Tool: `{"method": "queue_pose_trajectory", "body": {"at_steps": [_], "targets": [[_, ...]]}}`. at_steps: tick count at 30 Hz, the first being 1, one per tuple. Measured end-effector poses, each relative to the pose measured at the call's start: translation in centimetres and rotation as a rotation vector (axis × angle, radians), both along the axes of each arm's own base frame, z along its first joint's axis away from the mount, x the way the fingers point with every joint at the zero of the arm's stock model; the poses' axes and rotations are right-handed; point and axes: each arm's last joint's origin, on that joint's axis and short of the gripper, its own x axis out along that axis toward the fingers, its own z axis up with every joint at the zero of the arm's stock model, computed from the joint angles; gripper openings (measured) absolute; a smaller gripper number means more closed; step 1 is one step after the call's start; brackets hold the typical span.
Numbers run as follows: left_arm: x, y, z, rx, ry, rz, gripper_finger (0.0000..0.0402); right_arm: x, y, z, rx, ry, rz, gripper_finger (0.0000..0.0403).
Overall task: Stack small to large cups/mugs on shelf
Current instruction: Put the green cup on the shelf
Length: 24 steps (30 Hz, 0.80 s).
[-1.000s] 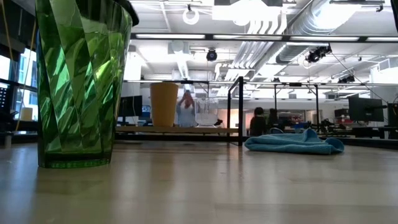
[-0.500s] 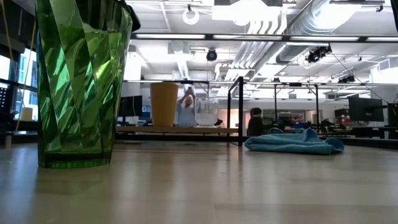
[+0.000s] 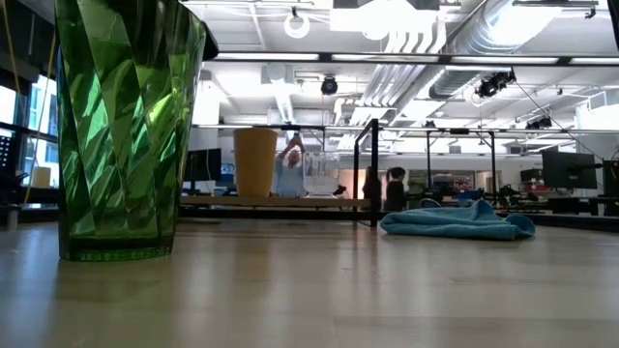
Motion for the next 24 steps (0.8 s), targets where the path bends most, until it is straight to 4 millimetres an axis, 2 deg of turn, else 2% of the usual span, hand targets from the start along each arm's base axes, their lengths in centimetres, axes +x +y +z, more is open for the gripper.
{"method": "queue_pose_trajectory", "body": {"at_steps": [6, 14, 24], "targets": [[0.09, -0.01, -0.42, 0.007, 0.027, 0.001, 0.0107, 0.0, 0.03, -0.01, 0.002, 0.002, 0.0, 0.0092], [0.11, -0.01, -0.64, 0.014, 0.043, -0.007, 0.0008, -0.02, 0.03, -0.03, 0.002, 0.004, 0.0, 0.0092], [-0.25, 0.23, -0.5, 0.048, 0.079, -0.005, 0.0008, -0.01, 0.03, -0.02, 0.002, 0.003, 0.0, 0.0092]]}}
